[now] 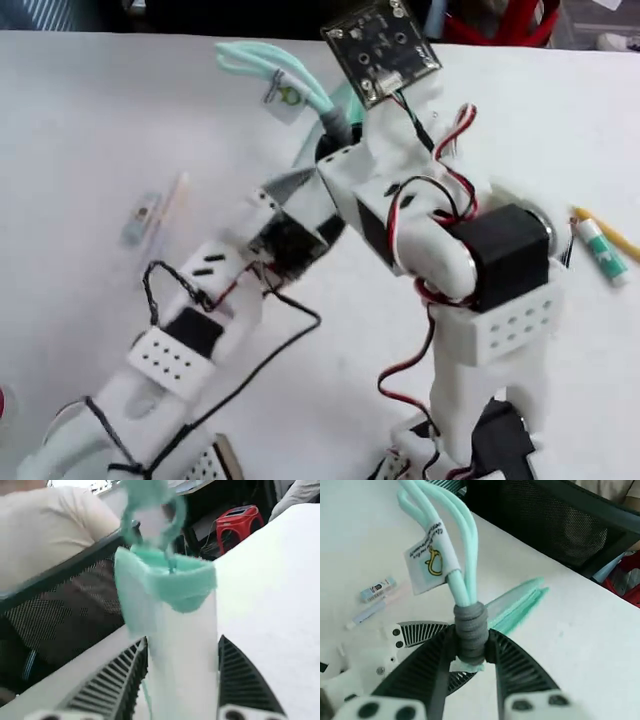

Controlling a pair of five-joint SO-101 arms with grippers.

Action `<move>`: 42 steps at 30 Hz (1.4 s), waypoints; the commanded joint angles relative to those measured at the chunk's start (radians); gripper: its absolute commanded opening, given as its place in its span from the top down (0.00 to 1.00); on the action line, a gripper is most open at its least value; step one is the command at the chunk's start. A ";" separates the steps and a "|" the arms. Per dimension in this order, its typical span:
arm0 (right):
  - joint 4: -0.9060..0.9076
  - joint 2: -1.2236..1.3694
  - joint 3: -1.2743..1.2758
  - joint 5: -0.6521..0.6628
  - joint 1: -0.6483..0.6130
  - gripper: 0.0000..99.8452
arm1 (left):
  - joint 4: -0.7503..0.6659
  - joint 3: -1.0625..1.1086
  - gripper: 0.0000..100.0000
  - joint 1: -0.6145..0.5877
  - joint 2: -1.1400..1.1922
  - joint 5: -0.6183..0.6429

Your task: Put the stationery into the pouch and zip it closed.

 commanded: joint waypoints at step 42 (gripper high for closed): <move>-0.004 -0.019 0.023 0.046 0.260 0.98 | 0.428 0.210 0.98 0.283 -0.745 0.132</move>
